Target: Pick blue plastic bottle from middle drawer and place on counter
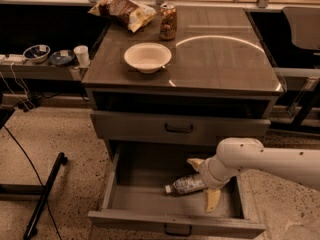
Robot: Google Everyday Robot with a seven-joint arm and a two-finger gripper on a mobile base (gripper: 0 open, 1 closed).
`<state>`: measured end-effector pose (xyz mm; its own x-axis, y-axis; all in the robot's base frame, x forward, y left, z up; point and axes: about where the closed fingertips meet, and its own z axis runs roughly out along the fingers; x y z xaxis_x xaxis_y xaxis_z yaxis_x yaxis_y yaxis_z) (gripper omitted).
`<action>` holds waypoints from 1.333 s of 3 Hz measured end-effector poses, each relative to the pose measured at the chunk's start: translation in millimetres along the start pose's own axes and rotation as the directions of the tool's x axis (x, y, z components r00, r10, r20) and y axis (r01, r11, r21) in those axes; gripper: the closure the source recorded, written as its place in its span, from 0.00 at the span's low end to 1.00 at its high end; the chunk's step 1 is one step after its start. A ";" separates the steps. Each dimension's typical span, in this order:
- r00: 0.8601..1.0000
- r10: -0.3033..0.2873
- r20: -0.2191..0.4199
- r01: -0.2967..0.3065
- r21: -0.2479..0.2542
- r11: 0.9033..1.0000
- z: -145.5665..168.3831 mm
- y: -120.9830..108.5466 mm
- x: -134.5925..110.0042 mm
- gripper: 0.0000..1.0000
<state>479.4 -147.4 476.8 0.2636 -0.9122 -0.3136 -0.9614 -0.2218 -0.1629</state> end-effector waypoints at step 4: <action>0.993 0.111 0.031 -0.106 -0.136 0.985 123.7 -27.6 44.0 0.42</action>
Offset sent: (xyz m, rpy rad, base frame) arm 0.0639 0.0175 -0.1194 -0.0034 0.1545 -0.0110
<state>527.3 -138.8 351.8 0.1576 -0.9201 -0.3587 -0.9857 -0.1686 -0.0006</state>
